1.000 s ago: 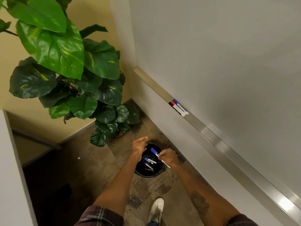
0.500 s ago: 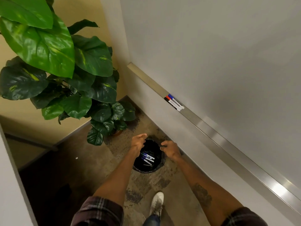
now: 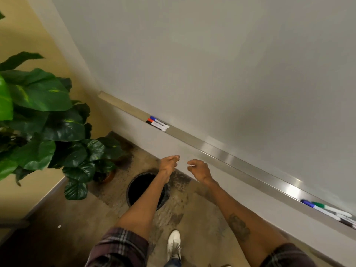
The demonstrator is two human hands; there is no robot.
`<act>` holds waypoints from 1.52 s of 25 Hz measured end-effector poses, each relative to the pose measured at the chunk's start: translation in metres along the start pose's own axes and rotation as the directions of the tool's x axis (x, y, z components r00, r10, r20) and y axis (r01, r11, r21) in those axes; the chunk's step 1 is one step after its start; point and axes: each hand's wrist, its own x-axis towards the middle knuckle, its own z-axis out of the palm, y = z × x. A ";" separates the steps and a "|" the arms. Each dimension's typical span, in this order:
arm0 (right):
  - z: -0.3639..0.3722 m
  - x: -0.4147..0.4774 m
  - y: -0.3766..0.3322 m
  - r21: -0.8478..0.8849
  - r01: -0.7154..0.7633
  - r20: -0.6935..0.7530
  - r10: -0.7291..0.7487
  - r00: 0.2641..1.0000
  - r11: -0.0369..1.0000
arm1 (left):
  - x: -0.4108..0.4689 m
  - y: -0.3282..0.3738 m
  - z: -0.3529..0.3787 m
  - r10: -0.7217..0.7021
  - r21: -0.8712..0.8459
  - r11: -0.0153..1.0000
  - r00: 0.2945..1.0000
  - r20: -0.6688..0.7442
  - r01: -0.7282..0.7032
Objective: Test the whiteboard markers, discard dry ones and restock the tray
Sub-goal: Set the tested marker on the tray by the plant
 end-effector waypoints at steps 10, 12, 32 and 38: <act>-0.167 -0.056 0.122 0.141 -0.061 -0.309 0.103 0.946 0.988 | -0.049 0.013 0.202 0.075 0.172 0.978 0.966 0.247 -0.120; -0.195 -0.068 0.147 0.144 -0.088 -0.348 0.134 0.928 0.986 | -0.059 0.013 0.240 0.078 0.204 0.969 0.956 0.283 -0.140; -0.316 -0.186 0.395 0.476 -0.393 -0.525 0.613 0.590 0.787 | -0.133 -0.070 0.477 -0.070 0.422 0.894 0.886 0.459 -0.148; -0.314 -0.182 0.405 0.492 -0.344 -0.517 0.587 0.623 0.799 | -0.131 -0.087 0.490 -0.072 0.451 0.880 0.897 0.436 -0.149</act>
